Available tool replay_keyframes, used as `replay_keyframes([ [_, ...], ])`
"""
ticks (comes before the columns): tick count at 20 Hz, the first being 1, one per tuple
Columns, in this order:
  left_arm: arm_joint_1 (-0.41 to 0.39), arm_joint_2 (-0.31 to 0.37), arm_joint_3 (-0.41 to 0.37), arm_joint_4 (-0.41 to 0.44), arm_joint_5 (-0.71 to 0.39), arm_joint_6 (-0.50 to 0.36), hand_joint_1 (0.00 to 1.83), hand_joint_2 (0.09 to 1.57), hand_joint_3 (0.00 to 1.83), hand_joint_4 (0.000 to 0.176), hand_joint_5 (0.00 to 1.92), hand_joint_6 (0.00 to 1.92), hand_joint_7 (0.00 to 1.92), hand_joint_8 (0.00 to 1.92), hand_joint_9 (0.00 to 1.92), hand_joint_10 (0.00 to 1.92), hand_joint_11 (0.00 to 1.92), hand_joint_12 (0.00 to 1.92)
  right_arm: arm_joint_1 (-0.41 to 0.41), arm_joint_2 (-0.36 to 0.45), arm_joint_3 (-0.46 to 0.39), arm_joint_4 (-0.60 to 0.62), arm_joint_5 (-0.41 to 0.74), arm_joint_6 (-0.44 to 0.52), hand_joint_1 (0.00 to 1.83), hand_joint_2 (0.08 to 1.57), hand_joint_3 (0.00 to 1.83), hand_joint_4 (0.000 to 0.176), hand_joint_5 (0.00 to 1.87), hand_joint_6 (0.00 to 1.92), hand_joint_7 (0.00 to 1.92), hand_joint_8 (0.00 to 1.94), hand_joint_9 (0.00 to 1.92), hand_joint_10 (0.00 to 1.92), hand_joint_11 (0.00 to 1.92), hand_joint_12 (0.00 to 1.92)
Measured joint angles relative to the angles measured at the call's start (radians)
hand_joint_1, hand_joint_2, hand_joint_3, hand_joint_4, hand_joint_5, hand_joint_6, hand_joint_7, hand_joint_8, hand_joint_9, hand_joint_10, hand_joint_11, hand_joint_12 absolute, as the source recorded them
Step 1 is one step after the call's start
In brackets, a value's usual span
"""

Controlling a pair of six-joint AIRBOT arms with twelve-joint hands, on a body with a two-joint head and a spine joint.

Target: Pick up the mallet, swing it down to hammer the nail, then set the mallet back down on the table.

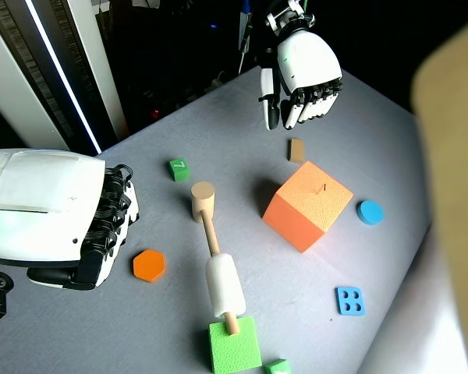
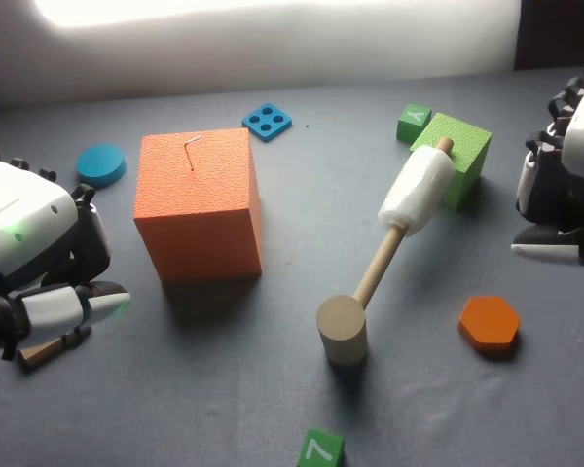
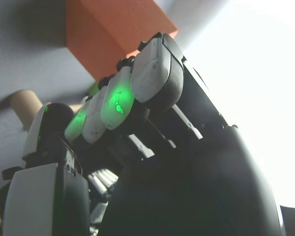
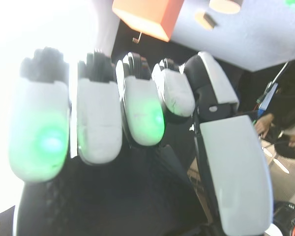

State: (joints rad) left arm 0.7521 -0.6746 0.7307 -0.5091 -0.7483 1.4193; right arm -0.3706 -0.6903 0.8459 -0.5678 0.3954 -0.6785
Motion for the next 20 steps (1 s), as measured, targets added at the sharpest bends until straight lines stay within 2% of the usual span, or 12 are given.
replay_keyframes([
  [1,0.000,0.000,0.003,0.000,0.001,-0.003,0.00,1.09,0.13,0.000,0.02,0.05,0.00,0.04,0.00,0.03,0.00,0.03,0.000,0.000,0.000,0.000,-0.001,-0.002,0.17,1.03,0.20,0.000,0.08,0.02,0.07,0.00,0.00,0.01,0.00,0.00],
  [2,0.000,0.002,0.003,-0.003,0.006,-0.003,0.00,1.14,0.02,0.000,0.03,0.01,0.02,0.01,0.01,0.00,0.00,0.00,0.000,0.000,0.000,0.001,-0.008,-0.004,0.19,1.12,0.02,0.000,0.10,0.00,0.08,0.00,0.00,0.00,0.00,0.00],
  [8,0.000,0.020,0.007,0.018,0.031,-0.018,0.00,1.14,0.01,0.000,0.05,0.01,0.03,0.01,0.02,0.00,0.02,0.01,0.000,0.000,0.003,0.002,-0.004,-0.032,0.16,1.12,0.00,0.000,0.14,0.01,0.12,0.01,0.06,0.02,0.02,0.01],
  [10,0.000,0.031,0.017,0.069,0.039,-0.059,0.00,1.14,0.01,0.000,0.06,0.02,0.03,0.01,0.03,0.01,0.03,0.01,0.000,-0.007,0.038,-0.026,0.035,-0.050,0.20,1.12,0.01,0.000,0.13,0.00,0.10,0.00,0.04,0.01,0.00,0.00],
  [12,0.005,0.031,0.034,0.153,0.062,-0.121,0.00,1.15,0.00,0.000,0.08,0.01,0.06,0.00,0.04,0.00,0.03,0.02,0.055,-0.036,0.086,-0.135,0.045,0.066,0.22,1.11,0.00,0.000,0.12,0.00,0.10,0.00,0.05,0.01,0.01,0.00],
  [16,0.018,0.028,0.088,0.377,0.101,-0.320,0.00,1.15,0.00,0.000,0.04,0.00,0.02,0.00,0.02,0.00,0.03,0.01,0.113,-0.116,0.198,-0.410,0.034,0.404,0.33,1.07,0.00,0.000,0.08,0.00,0.07,0.00,0.03,0.00,0.00,0.00],
  [17,0.022,0.024,0.109,0.433,0.106,-0.379,0.00,1.15,0.00,0.000,0.04,0.01,0.03,0.01,0.02,0.01,0.04,0.02,0.132,-0.132,0.230,-0.514,0.035,0.521,0.42,1.06,0.00,0.000,0.07,0.01,0.05,0.01,0.01,0.00,0.00,0.00],
  [18,0.025,0.018,0.126,0.474,0.106,-0.419,0.00,1.15,0.00,0.000,0.03,0.00,0.01,0.00,0.00,0.00,0.01,0.00,0.151,-0.143,0.256,-0.603,0.040,0.606,0.90,1.02,0.00,0.000,0.05,0.01,0.01,0.00,0.00,0.00,0.00,0.00],
  [19,0.025,0.013,0.134,0.509,0.109,-0.451,0.00,1.15,0.00,0.000,0.03,0.00,0.01,0.00,0.00,0.00,0.01,0.00,0.164,-0.154,0.275,-0.661,0.042,0.655,0.90,1.02,0.00,0.000,0.05,0.01,0.01,0.00,0.00,0.00,0.00,0.00],
  [20,0.025,0.005,0.148,0.554,0.107,-0.483,0.00,1.15,0.00,0.000,0.03,0.00,0.01,0.00,0.00,0.00,0.00,0.00,0.174,-0.167,0.295,-0.710,0.048,0.692,1.11,0.98,0.00,0.000,0.01,0.00,0.00,0.00,0.00,0.00,0.00,0.00],
])
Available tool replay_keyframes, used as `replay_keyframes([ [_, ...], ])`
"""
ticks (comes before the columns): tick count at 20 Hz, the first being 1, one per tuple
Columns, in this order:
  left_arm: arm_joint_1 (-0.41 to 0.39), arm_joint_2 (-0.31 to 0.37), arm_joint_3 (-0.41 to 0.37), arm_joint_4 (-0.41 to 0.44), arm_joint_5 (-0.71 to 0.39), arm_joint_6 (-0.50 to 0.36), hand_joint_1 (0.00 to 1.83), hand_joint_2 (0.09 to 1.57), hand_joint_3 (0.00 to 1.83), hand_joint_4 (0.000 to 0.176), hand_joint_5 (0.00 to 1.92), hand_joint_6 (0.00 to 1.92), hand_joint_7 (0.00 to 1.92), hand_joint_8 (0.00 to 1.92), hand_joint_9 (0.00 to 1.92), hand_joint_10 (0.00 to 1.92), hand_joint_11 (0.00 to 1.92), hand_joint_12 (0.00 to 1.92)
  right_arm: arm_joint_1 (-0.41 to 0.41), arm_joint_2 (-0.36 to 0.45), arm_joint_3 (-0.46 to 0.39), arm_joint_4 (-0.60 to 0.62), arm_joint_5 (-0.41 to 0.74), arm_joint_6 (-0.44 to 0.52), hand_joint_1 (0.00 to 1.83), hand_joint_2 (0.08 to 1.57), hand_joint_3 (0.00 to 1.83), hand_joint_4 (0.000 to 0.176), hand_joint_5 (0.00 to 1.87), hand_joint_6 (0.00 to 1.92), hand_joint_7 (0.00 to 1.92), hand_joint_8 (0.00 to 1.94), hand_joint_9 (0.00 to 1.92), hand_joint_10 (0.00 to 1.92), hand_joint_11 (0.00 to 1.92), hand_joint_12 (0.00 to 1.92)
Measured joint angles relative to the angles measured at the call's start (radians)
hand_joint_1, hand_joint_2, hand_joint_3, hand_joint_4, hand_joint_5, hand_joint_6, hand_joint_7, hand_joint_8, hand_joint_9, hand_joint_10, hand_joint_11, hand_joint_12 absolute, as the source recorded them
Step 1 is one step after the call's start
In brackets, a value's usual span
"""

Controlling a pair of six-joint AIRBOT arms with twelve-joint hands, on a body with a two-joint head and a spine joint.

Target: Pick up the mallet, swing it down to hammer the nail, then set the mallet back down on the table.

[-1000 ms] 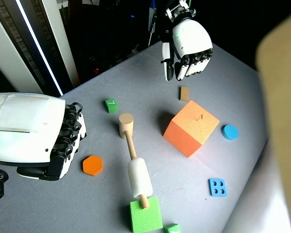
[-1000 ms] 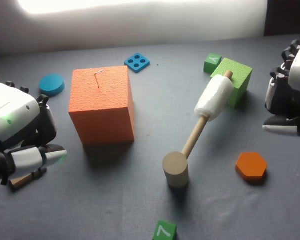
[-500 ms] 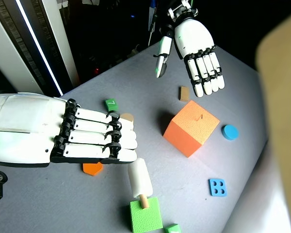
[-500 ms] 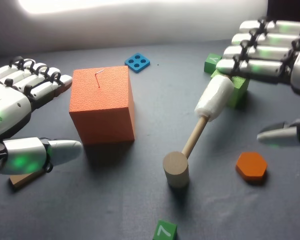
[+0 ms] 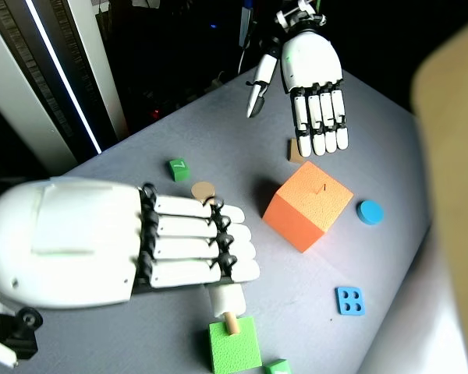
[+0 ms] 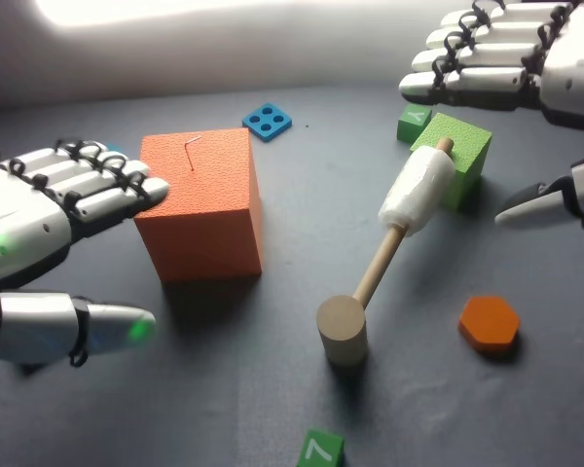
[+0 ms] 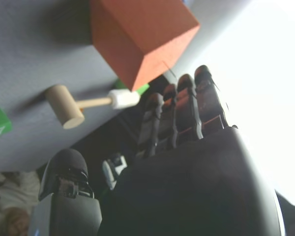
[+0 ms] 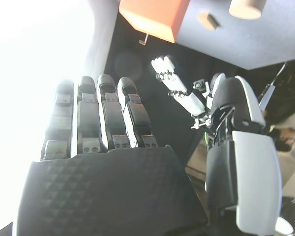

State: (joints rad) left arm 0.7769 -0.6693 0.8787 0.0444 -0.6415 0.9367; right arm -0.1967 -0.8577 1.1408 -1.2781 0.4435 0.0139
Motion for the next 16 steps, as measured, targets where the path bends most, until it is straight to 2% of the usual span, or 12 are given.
replay_keyframes([
  [2,0.000,-0.019,0.029,0.067,-0.007,-0.054,0.00,1.16,0.00,0.000,0.06,0.01,0.04,0.01,0.02,0.01,0.03,0.01,0.032,-0.040,0.049,-0.173,0.018,0.142,1.14,1.00,0.00,0.000,0.00,0.00,0.00,0.00,0.00,0.00,0.00,0.00],
  [7,-0.002,-0.076,0.103,0.133,-0.017,-0.127,0.00,1.15,0.00,0.000,0.05,0.01,0.03,0.00,0.00,0.00,0.02,0.01,0.099,-0.117,0.114,-0.428,0.004,0.423,1.16,1.03,0.00,0.000,0.00,0.00,0.00,0.00,0.00,0.00,0.00,0.00],
  [9,-0.004,-0.090,0.118,0.136,-0.029,-0.130,0.00,1.15,0.00,0.000,0.08,0.02,0.06,0.01,0.03,0.01,0.04,0.02,0.100,-0.143,0.115,-0.494,-0.003,0.468,1.17,1.03,0.00,0.000,0.00,0.00,0.00,0.00,0.00,0.00,0.00,0.00],
  [12,-0.011,-0.103,0.133,0.140,-0.047,-0.134,0.00,1.14,0.00,0.000,0.06,0.00,0.03,0.00,0.02,0.00,0.02,0.01,0.102,-0.205,0.145,-0.605,-0.009,0.607,1.20,1.05,0.00,0.000,0.00,0.00,0.00,0.00,0.00,0.00,0.00,0.00],
  [16,-0.011,-0.107,0.154,0.156,-0.048,-0.162,0.00,1.14,0.00,0.000,0.05,0.00,0.04,0.00,0.03,0.01,0.03,0.01,0.072,-0.291,0.201,-0.685,-0.034,0.659,1.24,1.08,0.01,0.000,0.00,0.00,0.00,0.00,0.00,0.00,0.00,0.00],
])
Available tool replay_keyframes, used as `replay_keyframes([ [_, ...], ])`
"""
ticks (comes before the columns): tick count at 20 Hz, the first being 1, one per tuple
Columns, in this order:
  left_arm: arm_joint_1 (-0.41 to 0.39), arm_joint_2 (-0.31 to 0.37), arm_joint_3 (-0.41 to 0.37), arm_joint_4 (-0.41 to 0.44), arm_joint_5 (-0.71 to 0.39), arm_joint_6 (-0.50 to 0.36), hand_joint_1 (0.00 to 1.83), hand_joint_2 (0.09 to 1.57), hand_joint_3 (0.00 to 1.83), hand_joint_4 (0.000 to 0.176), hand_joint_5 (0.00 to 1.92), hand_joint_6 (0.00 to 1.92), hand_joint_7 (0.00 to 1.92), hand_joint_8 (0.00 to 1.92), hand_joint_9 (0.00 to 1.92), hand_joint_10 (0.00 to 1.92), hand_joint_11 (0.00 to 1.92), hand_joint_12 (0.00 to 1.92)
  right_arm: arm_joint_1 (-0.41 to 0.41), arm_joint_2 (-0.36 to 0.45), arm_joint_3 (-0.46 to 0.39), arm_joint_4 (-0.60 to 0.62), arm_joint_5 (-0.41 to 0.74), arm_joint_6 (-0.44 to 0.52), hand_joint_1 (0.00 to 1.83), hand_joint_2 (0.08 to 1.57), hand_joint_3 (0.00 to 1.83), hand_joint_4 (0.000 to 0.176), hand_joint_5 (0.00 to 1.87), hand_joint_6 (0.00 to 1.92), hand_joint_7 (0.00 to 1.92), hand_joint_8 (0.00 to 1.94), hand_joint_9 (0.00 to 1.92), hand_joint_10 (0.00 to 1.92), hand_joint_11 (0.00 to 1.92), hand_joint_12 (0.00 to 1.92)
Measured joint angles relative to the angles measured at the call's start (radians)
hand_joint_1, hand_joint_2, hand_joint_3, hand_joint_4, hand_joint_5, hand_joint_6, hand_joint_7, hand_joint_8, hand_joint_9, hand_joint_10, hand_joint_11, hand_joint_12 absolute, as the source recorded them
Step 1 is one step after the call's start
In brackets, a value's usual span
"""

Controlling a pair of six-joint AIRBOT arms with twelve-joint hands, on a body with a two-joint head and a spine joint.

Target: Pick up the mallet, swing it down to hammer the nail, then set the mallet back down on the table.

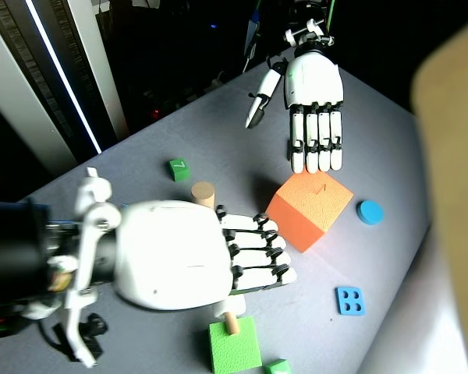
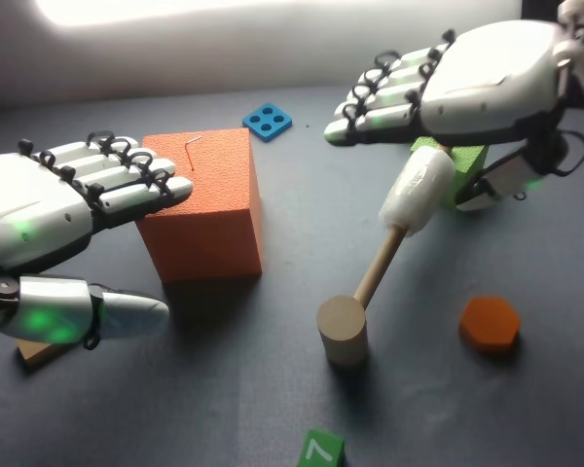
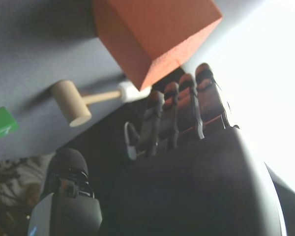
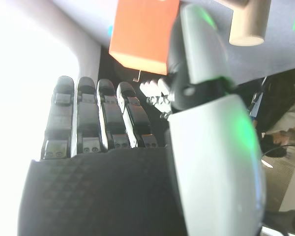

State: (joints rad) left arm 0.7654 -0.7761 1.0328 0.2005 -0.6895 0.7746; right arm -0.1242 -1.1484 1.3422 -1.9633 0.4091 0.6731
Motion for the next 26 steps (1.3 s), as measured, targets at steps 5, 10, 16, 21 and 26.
replay_keyframes([
  [5,0.004,-0.014,0.027,0.060,-0.003,-0.065,0.00,1.13,0.00,0.000,0.06,0.00,0.04,0.00,0.03,0.00,0.05,0.02,-0.055,-0.085,0.085,-0.018,-0.041,0.002,1.31,1.08,0.01,0.000,0.00,0.00,0.00,0.00,0.00,0.00,0.00,0.00],
  [10,0.012,-0.018,0.035,0.071,-0.001,-0.070,0.00,1.13,0.00,0.000,0.07,0.00,0.04,0.00,0.03,0.00,0.04,0.02,-0.087,-0.115,0.105,-0.023,-0.063,0.003,1.35,1.09,0.01,0.000,0.00,0.00,0.00,0.00,0.00,0.00,0.00,0.00],
  [16,0.013,-0.020,0.039,0.072,0.009,-0.070,0.00,1.13,0.00,0.000,0.09,0.01,0.06,0.01,0.03,0.01,0.04,0.02,-0.115,-0.167,0.136,-0.020,-0.106,0.003,1.39,1.06,0.00,0.000,0.00,0.00,0.00,0.00,0.00,0.00,0.00,0.00],
  [21,-0.001,-0.032,0.050,0.073,0.023,-0.070,0.00,1.12,0.00,0.000,0.06,0.00,0.04,0.00,0.01,0.00,0.01,0.01,-0.131,-0.191,0.161,-0.016,-0.138,0.003,1.36,1.05,0.00,0.000,0.00,0.00,0.00,0.00,0.00,0.00,0.00,0.00],
  [26,-0.010,-0.043,0.054,0.072,0.041,-0.070,0.00,1.12,0.00,0.000,0.08,0.01,0.04,0.01,0.02,0.01,0.03,0.02,-0.148,-0.196,0.162,-0.016,-0.142,0.019,1.25,1.08,0.01,0.000,0.01,0.01,0.00,0.00,0.00,0.00,0.00,0.00],
])
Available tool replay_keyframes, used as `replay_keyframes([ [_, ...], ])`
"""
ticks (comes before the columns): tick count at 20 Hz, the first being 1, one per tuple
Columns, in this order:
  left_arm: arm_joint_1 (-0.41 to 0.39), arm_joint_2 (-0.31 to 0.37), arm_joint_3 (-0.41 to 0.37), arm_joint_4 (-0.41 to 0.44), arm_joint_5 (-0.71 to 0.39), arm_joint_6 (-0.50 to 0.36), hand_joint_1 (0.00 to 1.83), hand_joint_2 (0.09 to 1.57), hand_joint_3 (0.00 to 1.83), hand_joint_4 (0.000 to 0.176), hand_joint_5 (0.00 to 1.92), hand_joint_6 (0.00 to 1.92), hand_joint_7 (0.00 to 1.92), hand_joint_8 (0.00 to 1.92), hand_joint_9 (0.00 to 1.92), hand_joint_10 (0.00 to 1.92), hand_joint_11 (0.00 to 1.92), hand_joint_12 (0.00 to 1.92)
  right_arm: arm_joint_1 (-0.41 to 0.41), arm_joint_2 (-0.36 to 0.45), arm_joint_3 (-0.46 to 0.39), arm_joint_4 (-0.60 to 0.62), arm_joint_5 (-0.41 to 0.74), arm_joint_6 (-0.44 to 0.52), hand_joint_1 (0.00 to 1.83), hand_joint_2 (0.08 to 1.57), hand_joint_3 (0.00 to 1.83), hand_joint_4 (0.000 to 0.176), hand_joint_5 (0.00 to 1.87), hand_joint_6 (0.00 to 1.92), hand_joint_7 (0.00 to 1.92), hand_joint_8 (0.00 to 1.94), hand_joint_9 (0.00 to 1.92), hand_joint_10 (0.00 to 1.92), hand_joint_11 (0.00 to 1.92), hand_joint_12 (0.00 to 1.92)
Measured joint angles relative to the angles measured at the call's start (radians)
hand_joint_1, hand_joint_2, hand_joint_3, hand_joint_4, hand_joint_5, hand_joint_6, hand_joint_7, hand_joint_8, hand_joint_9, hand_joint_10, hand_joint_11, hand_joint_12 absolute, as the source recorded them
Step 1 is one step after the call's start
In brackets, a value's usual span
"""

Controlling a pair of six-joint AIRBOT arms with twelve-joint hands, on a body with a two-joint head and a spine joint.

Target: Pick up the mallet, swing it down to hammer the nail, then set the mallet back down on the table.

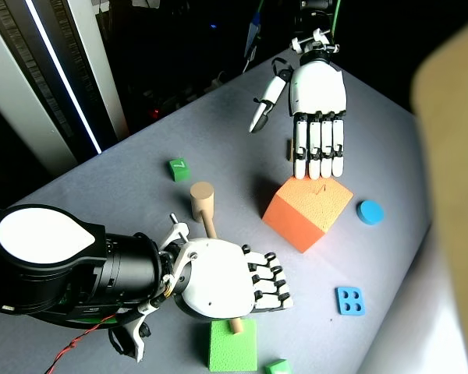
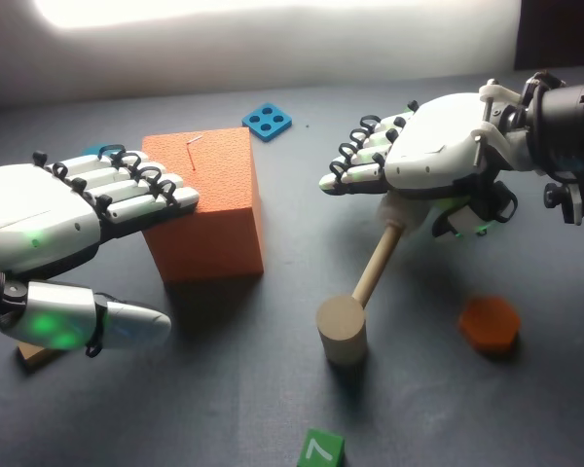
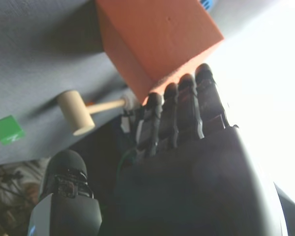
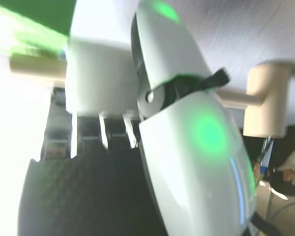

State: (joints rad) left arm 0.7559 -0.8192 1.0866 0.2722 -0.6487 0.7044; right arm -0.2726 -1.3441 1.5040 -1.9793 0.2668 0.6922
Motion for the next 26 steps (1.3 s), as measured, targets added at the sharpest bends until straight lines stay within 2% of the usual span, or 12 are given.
replay_keyframes([
  [7,-0.001,0.000,0.000,0.002,0.008,-0.003,0.00,1.11,0.00,0.000,0.07,0.00,0.04,0.01,0.02,0.01,0.03,0.02,-0.019,-0.018,0.001,0.001,-0.029,0.000,1.23,1.03,0.00,0.000,0.04,0.01,0.00,0.00,0.00,0.00,0.00,0.00],
  [11,-0.001,0.000,0.000,0.022,0.012,-0.034,0.00,1.11,0.00,0.000,0.10,0.01,0.06,0.01,0.04,0.01,0.05,0.03,-0.020,-0.024,0.018,0.001,-0.037,0.000,1.19,1.02,0.00,0.000,0.05,0.01,0.00,0.00,0.00,0.00,0.00,0.00],
  [26,0.003,0.000,-0.005,0.021,0.012,-0.051,0.00,1.12,0.00,0.000,0.07,0.00,0.05,0.00,0.04,0.01,0.04,0.02,-0.033,-0.034,0.030,0.008,-0.051,0.000,1.21,1.02,0.00,0.000,0.07,0.01,0.00,0.00,0.00,0.00,0.00,0.00],
])
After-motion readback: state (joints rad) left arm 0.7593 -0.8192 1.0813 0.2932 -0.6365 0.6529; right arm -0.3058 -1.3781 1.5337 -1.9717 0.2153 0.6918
